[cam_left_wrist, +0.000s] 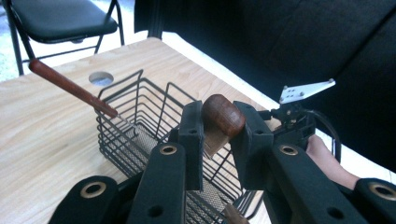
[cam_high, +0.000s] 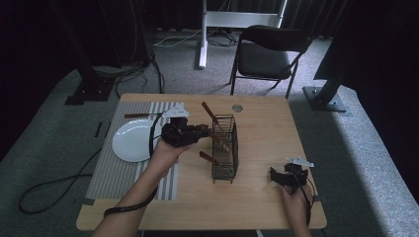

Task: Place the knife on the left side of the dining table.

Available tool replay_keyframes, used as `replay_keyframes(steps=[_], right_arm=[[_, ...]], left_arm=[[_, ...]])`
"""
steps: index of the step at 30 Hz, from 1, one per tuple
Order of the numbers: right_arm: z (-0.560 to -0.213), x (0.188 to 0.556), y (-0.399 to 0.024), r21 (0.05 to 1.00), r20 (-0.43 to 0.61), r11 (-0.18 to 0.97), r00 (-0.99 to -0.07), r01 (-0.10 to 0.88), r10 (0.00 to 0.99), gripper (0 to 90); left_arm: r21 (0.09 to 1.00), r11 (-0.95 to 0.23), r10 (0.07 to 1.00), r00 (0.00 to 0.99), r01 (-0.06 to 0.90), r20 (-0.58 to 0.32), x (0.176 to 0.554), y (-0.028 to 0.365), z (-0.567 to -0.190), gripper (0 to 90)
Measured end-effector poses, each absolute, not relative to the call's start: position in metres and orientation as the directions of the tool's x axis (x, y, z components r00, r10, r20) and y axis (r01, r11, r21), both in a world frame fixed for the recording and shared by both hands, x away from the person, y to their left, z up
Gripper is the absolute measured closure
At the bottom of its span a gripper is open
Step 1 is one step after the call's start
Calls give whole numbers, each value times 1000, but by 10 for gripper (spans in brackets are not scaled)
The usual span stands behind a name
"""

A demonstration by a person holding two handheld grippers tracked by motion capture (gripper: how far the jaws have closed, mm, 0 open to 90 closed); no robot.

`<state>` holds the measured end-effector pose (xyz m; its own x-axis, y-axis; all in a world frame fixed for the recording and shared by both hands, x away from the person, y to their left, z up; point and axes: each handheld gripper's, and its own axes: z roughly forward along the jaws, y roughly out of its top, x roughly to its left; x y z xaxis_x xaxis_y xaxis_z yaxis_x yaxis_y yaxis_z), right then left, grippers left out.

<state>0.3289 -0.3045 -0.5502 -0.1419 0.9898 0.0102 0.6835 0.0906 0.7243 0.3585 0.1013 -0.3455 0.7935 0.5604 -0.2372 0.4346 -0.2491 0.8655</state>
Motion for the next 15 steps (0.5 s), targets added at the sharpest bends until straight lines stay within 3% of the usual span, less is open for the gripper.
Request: replay_keyframes(steps=[15], right_arm=[[-550,329,-304,723,11,90,-142,685,990,119]], left_arm=[[889,-210,581,783,407,-222,343,134,-318,755]])
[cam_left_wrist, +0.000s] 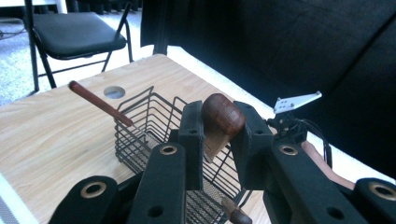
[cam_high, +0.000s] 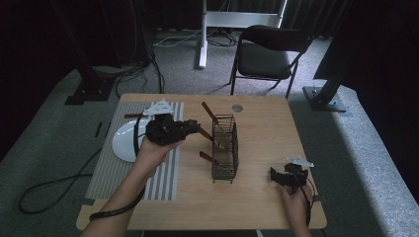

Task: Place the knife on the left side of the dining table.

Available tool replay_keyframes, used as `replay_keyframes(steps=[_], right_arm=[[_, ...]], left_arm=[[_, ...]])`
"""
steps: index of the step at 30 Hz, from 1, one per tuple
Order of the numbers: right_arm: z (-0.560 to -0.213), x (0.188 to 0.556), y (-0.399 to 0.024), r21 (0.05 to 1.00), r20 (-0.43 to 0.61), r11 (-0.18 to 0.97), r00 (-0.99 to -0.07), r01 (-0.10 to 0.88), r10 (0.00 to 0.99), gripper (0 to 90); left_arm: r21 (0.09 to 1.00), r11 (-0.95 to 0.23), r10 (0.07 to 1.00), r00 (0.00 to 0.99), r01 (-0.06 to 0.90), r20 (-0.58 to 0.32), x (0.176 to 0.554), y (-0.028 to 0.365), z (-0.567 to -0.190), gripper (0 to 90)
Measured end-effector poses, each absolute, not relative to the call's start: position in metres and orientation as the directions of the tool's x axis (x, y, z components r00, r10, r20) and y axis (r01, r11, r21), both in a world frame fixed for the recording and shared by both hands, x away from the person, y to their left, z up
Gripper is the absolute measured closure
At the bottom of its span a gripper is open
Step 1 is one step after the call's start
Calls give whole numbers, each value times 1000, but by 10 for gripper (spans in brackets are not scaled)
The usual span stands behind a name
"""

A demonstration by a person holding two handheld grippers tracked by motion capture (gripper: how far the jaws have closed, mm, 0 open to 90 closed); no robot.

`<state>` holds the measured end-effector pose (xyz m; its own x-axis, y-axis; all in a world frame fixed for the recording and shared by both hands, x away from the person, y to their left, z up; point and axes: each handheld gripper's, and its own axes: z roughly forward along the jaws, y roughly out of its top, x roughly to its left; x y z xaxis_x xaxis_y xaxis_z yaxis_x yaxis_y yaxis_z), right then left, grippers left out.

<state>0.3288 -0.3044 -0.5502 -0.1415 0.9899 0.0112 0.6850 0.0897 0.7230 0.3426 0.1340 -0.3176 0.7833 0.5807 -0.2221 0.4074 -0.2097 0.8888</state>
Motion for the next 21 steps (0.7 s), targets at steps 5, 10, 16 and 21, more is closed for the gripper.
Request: replay_keyframes(steps=[5,10,16,21], right_arm=[[-550,329,-305,723,10,91,-142,685,990,119],[-550,329,-304,723,10,91,-142,685,990,120],[-550,329,-304,723,10,91,-142,685,990,119],[-550,329,-305,724,10,91,-142,683,990,119]], left_arm=[[897,-186,605,766,401,-217,338,147,-314,755],[896,-167,617,753,411,-230,336,160,-315,755],[902,-145,643,731,407,-227,332,176,-313,756],[893,-144,660,714,427,-235,329,191,-320,756]])
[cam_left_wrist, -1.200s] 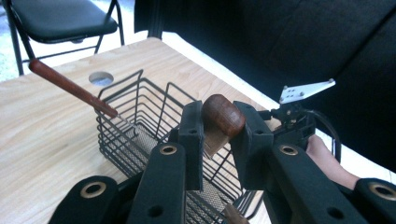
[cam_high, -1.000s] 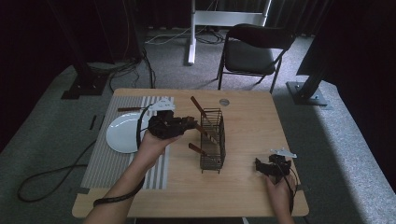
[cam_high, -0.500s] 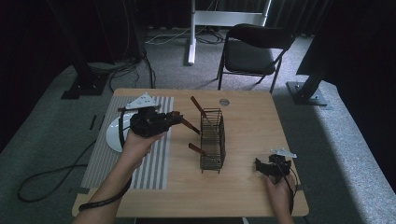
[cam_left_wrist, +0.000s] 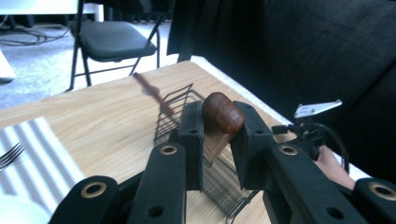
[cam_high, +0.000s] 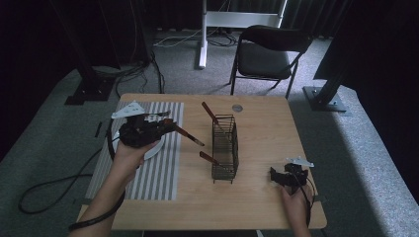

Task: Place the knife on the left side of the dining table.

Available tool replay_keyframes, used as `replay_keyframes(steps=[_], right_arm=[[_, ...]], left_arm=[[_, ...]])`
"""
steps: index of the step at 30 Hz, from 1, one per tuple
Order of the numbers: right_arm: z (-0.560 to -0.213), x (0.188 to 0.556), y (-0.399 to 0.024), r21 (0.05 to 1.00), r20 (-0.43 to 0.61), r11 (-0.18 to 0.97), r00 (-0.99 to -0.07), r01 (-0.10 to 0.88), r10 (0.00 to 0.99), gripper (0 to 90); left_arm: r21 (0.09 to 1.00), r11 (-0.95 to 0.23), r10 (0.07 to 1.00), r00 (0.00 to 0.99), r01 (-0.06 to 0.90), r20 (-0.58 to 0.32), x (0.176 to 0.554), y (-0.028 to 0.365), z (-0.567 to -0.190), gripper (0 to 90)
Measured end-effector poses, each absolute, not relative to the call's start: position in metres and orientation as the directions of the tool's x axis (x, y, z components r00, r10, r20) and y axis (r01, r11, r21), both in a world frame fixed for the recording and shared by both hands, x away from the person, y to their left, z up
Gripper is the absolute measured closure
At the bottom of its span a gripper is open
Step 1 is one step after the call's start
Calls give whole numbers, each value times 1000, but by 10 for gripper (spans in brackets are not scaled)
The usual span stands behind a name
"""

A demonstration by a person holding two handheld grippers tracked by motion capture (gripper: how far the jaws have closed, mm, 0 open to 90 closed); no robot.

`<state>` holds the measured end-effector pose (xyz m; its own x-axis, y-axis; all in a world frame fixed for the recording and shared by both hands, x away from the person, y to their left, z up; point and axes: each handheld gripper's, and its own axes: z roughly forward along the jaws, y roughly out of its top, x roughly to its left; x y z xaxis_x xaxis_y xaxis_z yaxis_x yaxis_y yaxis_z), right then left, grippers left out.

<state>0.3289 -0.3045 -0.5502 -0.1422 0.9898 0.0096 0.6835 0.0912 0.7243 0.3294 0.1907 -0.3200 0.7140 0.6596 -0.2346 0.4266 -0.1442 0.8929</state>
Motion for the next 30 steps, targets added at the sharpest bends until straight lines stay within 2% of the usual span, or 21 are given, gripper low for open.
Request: replay_keyframes(steps=[5,30], right_arm=[[-550,329,-305,724,10,91,-142,684,990,120],[-550,329,-304,724,10,90,-142,684,990,119]], left_arm=[[888,-129,696,678,442,-236,324,204,-330,756],[834,-74,743,588,547,-319,286,272,-397,756]])
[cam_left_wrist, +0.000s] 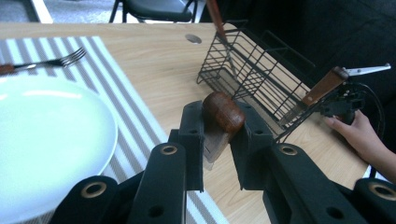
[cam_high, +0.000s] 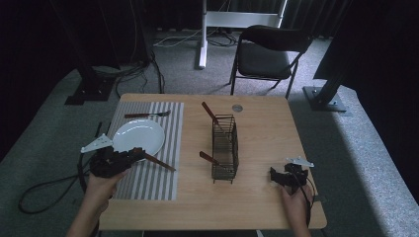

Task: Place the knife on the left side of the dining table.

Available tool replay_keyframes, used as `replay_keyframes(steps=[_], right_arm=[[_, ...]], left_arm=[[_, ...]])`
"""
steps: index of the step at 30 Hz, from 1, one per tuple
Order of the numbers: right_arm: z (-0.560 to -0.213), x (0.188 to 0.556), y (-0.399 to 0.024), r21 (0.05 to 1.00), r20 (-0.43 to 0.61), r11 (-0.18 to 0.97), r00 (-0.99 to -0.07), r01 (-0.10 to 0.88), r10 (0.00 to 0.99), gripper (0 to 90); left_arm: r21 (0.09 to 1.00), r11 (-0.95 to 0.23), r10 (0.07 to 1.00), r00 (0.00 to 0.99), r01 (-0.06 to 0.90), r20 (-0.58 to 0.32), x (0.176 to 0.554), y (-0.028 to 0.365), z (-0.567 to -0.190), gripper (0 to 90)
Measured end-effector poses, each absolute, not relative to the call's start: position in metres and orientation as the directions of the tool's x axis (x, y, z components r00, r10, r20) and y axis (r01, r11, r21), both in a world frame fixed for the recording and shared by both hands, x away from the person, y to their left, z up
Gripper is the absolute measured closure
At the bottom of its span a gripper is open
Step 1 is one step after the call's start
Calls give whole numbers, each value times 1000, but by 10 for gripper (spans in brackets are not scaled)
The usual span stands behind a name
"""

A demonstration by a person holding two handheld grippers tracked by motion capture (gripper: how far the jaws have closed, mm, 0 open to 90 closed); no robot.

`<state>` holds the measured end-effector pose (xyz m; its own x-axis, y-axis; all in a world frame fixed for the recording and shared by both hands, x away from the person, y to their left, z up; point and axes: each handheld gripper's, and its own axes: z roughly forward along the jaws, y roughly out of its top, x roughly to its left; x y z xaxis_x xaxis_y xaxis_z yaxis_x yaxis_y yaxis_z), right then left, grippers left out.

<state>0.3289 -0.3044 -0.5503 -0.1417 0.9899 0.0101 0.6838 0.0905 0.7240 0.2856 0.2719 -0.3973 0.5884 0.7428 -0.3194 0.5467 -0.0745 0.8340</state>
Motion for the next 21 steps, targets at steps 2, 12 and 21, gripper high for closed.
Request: replay_keyframes(steps=[2,12,21], right_arm=[[-550,329,-304,724,10,91,-142,684,990,120],[-550,329,-304,723,9,91,-142,685,990,119],[-550,329,-304,723,10,90,-141,685,990,119]], left_arm=[[833,-73,750,581,548,-316,283,276,-400,756],[817,-67,756,563,573,-334,277,286,-414,756],[789,-17,755,525,614,-392,277,297,-430,758]])
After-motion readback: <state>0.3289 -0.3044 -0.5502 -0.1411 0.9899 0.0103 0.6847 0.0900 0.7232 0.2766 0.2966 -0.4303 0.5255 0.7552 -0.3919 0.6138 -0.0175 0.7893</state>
